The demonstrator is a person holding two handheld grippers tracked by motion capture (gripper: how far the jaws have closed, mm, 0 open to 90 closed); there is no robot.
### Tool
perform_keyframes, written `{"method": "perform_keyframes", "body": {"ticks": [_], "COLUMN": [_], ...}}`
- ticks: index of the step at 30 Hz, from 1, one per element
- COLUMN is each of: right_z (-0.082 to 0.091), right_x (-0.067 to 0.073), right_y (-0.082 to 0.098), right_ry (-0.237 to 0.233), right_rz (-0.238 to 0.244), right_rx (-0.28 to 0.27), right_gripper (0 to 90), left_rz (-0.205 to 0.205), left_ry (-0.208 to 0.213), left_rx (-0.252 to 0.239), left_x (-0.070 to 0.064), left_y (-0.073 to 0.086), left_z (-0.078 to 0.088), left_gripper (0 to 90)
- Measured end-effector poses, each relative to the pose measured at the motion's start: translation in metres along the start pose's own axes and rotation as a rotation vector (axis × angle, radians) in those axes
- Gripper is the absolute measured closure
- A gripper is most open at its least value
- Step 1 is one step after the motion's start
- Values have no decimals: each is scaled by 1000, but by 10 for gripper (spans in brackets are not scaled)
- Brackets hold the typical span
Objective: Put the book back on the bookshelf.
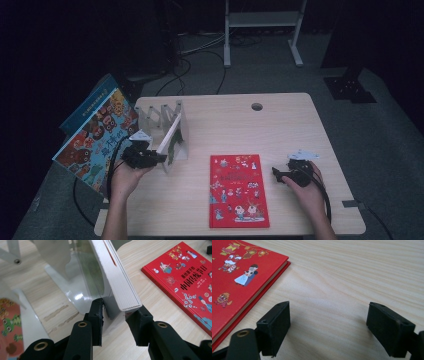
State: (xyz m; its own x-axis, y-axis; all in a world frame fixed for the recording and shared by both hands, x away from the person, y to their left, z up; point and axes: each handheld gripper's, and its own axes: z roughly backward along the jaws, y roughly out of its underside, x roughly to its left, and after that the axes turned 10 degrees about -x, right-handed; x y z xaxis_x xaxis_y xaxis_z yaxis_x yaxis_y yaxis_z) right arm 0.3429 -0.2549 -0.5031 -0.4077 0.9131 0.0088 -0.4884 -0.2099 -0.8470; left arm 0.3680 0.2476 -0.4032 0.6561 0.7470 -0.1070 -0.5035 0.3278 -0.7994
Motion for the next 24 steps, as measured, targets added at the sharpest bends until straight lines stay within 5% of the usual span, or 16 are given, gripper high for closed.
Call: {"method": "perform_keyframes", "body": {"ticks": [18,24], "right_z": [0,0], "right_x": [0,0], "right_y": [0,0], "right_ry": [0,0], "right_rz": [-2,-2], "right_rx": [1,1], "right_gripper": [182,182], "left_rz": [-1,-2], "left_ry": [29,33], "left_rx": [9,7], "left_x": [-30,-28], "left_y": [-22,-20], "left_z": [-35,-34], "left_gripper": [566,565]}}
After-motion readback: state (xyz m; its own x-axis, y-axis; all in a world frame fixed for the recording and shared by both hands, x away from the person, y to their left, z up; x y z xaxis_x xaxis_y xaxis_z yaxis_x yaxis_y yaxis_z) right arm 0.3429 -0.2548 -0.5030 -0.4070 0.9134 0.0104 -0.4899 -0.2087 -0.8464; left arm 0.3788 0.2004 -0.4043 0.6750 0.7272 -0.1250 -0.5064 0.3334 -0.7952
